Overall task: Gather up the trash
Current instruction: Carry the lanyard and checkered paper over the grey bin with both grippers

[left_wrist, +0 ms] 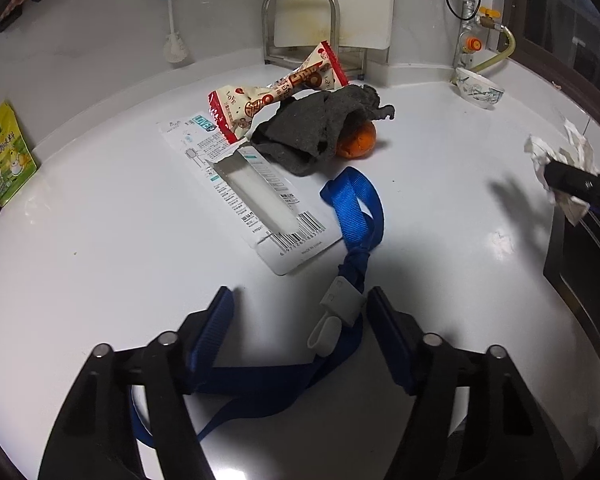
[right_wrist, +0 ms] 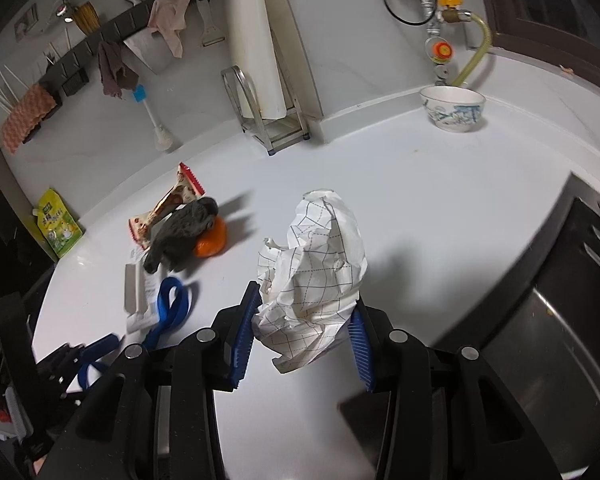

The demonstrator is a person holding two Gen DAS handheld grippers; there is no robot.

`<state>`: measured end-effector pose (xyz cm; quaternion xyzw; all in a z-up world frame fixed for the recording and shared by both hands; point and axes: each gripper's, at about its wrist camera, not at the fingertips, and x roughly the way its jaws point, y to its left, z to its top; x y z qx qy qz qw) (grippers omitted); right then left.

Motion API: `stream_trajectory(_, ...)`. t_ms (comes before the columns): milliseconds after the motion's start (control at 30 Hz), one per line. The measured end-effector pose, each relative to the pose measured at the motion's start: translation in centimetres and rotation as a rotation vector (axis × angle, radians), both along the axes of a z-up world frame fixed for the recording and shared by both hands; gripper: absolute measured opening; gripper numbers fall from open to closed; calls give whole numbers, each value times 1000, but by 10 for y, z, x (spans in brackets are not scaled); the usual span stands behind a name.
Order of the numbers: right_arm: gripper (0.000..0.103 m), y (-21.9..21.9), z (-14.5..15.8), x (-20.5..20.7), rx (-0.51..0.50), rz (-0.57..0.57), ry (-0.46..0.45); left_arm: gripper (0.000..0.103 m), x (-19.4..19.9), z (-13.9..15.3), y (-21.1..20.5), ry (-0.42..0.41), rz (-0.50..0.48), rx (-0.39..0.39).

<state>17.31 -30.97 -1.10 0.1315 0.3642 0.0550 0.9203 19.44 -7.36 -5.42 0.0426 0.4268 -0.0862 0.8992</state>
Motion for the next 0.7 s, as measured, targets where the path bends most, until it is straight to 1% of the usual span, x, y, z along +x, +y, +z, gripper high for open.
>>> stream_trajectory(33,41,0,-1,-5,3,-4,1,50,-1,1,0,-4,-3,-1)
stream_trajectory(67,41,0,-2,-12,8,-9,2,36,-3,2,-1,-6,-5,-3)
stream_trajectory(133,41,1,-4,-24,26,-19,4,23,-4,3,-1,1,-10,-13)
stream_trajectory(300,41,5,-11,-58,85,-49,12,23,-13,7,7,29,-19,-54)
stream_trajectory(400,41,11,-14,-78,96,-65,18,23,-28,18,11,5,-25,-54)
stream_trajectory(567,41,21,-12,-111,99,-77,12,23,-59,41,20,-35,-27,-72)
stream_trajectory(700,41,29,-10,-141,114,-82,9,23,-88,53,24,-57,-39,-80)
